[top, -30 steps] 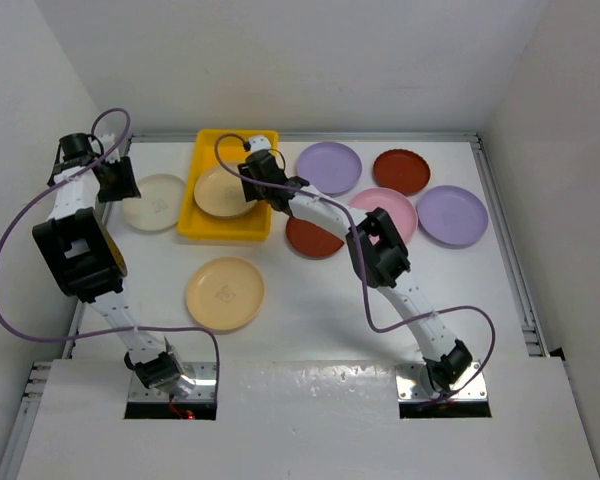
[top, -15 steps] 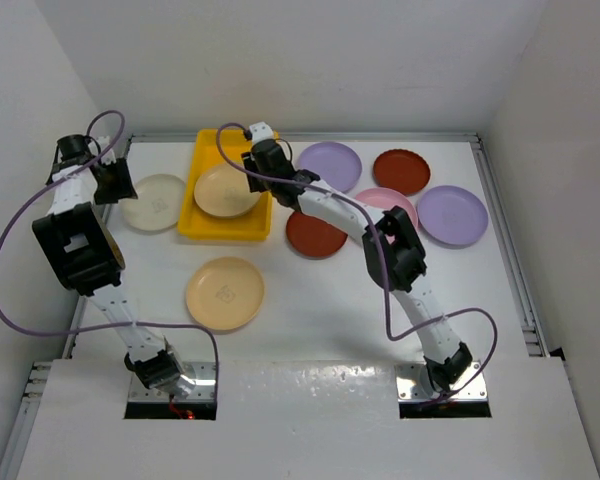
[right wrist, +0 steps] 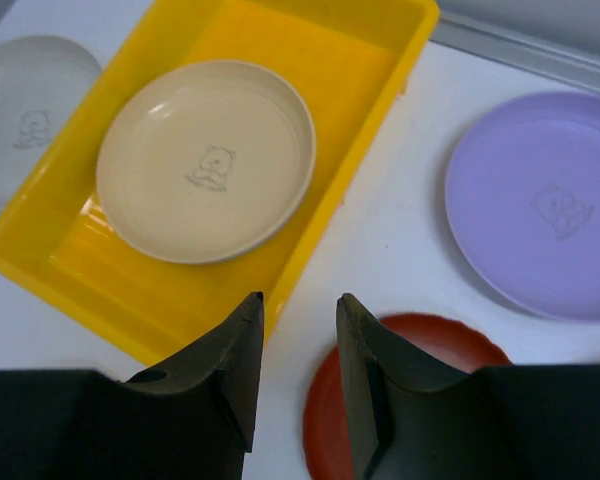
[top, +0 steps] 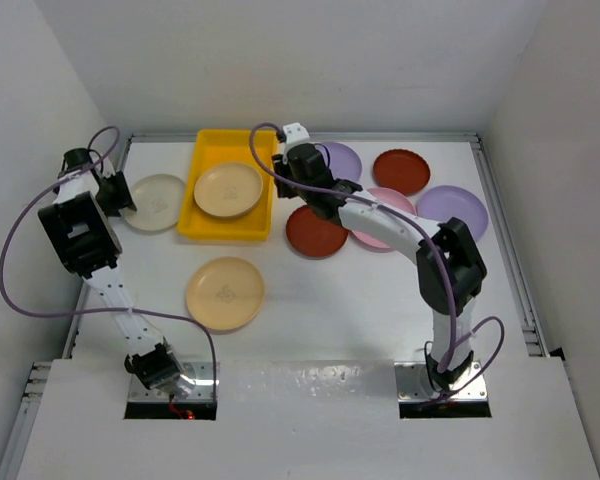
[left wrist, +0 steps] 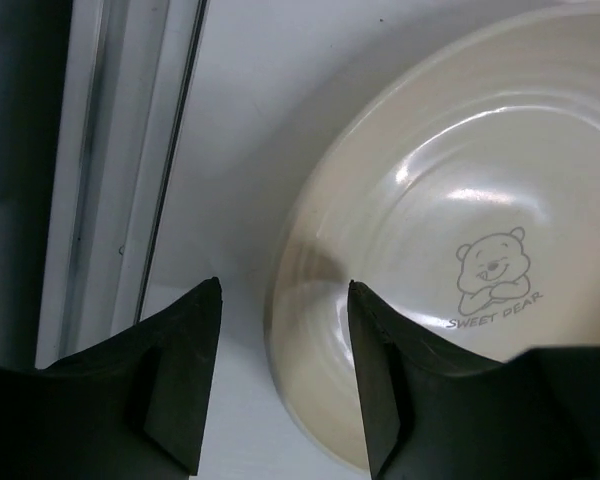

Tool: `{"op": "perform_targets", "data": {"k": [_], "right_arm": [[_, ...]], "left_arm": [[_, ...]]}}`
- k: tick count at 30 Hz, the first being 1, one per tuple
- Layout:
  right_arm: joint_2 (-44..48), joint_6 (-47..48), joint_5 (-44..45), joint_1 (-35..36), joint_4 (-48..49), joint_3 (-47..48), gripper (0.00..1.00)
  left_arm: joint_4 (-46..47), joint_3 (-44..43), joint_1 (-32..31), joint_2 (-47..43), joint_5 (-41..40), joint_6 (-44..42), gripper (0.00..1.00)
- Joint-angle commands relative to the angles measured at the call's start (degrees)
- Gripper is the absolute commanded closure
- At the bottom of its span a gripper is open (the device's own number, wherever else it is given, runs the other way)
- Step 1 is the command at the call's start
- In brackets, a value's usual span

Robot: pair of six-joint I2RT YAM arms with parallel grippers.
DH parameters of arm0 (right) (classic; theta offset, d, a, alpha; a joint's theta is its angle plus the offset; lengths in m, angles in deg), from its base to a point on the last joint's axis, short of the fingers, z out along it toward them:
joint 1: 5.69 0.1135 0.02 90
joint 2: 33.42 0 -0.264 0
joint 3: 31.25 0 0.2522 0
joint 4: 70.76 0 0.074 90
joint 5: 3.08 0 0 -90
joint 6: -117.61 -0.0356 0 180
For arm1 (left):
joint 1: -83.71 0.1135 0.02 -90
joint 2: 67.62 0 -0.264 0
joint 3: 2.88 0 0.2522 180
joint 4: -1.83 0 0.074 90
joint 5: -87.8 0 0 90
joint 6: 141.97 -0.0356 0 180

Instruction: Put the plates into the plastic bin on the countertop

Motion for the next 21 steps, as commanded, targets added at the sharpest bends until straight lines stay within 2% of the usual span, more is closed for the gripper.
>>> {"op": "perform_targets", "data": {"k": [1, 2, 3, 6, 10, 15, 21], "right_arm": [[4.84, -2.7, 1.03, -1.37, 0.6, -5.45, 0.65], [6.85, -3.14, 1.21, -2.16, 0.6, -6.25, 0.65], [7.39, -3.05, 1.47, -2.25, 0.6, -7.39, 0.65], [10.03, -1.83, 2.96, -2.87, 0.69, -9.6, 0.65], [13.45, -1.64, 4.02, -3.57, 0.6, -11.62, 0.65], [17.14, -2.61, 4.46, -5.15, 0.87, -16.1, 0.66], [18.65, -4.2, 4.2, -5.51, 1.13, -19.53, 0.69]], "left_arm": [[-1.46, -0.74, -0.6, 2.14, -2.09, 0.7, 0.48], [-1.47, -0.74, -0.6, 2.15, -2.1, 0.7, 0.54], [-1.99, -0.22, 0.01, 2.67, -2.1, 0.7, 0.75], [-2.6, -0.21, 2.38, 2.68, 2.81, 1.93, 1.0], [-3.22, -3.18, 5.45, -1.08, 3.52, 2.54, 1.0], [-3.93, -6.53, 5.46, -10.14, 5.63, 1.84, 1.0], [-1.04, -9.61, 0.29, -19.02, 6.34, 3.15, 1.0]]}}
